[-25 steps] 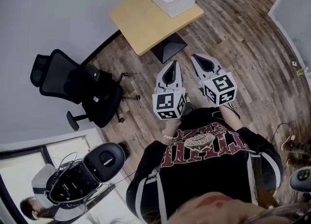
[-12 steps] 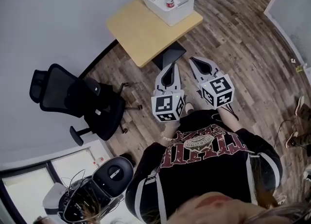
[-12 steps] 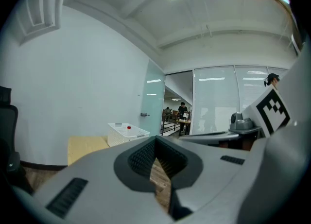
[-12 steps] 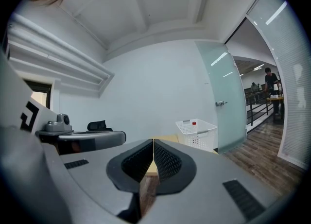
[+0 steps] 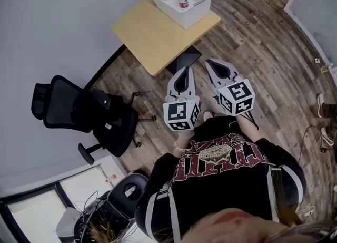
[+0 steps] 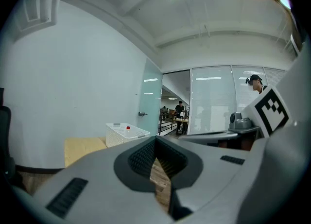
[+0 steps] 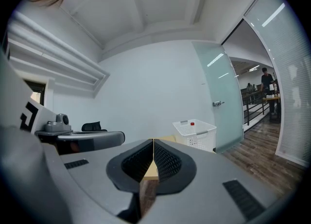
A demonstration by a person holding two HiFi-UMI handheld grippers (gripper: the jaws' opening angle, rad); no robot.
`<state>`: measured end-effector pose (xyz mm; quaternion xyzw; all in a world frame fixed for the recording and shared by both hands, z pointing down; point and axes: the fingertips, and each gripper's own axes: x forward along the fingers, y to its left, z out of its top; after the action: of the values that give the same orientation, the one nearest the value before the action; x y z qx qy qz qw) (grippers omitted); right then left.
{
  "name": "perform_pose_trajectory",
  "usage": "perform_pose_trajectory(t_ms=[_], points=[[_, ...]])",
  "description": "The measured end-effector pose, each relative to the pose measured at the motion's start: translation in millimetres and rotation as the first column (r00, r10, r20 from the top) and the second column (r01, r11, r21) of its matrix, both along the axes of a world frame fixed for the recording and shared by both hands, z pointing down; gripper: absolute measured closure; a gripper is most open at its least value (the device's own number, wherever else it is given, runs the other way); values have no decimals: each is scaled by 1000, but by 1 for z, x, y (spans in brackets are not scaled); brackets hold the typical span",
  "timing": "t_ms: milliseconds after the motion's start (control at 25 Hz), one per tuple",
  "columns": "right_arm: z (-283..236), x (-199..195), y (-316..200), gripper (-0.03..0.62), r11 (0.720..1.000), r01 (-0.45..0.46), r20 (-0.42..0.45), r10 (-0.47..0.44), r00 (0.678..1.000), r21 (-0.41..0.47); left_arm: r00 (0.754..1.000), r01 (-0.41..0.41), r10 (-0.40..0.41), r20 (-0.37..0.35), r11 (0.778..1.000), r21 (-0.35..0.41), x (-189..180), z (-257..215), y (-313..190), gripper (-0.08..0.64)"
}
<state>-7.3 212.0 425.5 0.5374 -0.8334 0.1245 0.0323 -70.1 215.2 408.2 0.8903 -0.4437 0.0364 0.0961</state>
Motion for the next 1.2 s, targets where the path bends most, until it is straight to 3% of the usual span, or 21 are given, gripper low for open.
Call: perform_pose_trajectory(t_ms=[560,1200], points=[[-2,13,-28,574,1000,-28,-10,28,1000,-7,1000,-15,15,-17,1000,-12,10,-1,-35,512],[-11,35,-120,574,999,47,-14,-47,999,-14,999,46,-47,-22,999,-27,38,-8,-122,512]])
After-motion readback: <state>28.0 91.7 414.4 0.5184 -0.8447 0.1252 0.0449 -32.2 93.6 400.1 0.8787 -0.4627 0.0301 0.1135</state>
